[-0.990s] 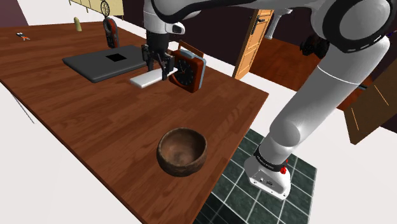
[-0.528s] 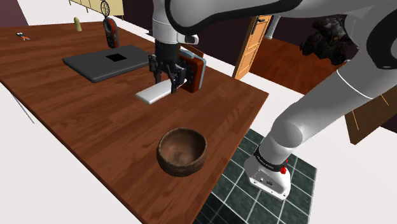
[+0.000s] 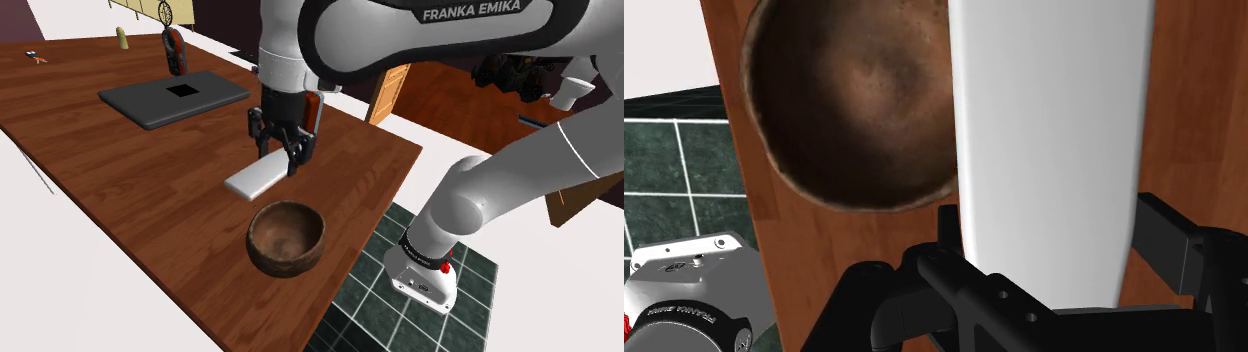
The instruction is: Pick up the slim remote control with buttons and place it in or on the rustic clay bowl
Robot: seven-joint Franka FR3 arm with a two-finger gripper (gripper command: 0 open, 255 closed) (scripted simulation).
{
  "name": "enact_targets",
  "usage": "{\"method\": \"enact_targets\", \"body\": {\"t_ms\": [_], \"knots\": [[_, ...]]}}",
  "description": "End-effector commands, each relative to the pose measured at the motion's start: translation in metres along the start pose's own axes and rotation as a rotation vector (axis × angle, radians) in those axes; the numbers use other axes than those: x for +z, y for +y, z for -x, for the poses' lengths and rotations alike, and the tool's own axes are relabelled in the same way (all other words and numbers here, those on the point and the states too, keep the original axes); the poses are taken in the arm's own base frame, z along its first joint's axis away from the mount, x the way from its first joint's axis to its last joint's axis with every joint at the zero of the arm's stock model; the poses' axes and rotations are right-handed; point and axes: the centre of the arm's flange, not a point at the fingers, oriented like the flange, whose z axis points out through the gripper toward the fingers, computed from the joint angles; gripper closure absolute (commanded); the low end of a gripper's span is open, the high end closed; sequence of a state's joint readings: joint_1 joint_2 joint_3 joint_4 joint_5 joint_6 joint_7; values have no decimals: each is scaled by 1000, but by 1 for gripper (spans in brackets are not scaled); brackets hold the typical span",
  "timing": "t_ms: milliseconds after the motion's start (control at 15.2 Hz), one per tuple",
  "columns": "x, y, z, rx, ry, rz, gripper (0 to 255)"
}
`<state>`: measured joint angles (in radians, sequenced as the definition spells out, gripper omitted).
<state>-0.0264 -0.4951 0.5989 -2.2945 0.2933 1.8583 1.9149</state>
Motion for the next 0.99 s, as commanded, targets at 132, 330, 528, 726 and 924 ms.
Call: {"method": "enact_targets", "body": {"t_ms": [132,330,528,726,924], "knots": [[1,46,25,1,-1,0,255],[1,81,44,1,-1,0,255],[17,80,44,1,-1,0,255],[33,80,44,1,-1,0,255],[49,80,44,1,-1,0,255]]}}
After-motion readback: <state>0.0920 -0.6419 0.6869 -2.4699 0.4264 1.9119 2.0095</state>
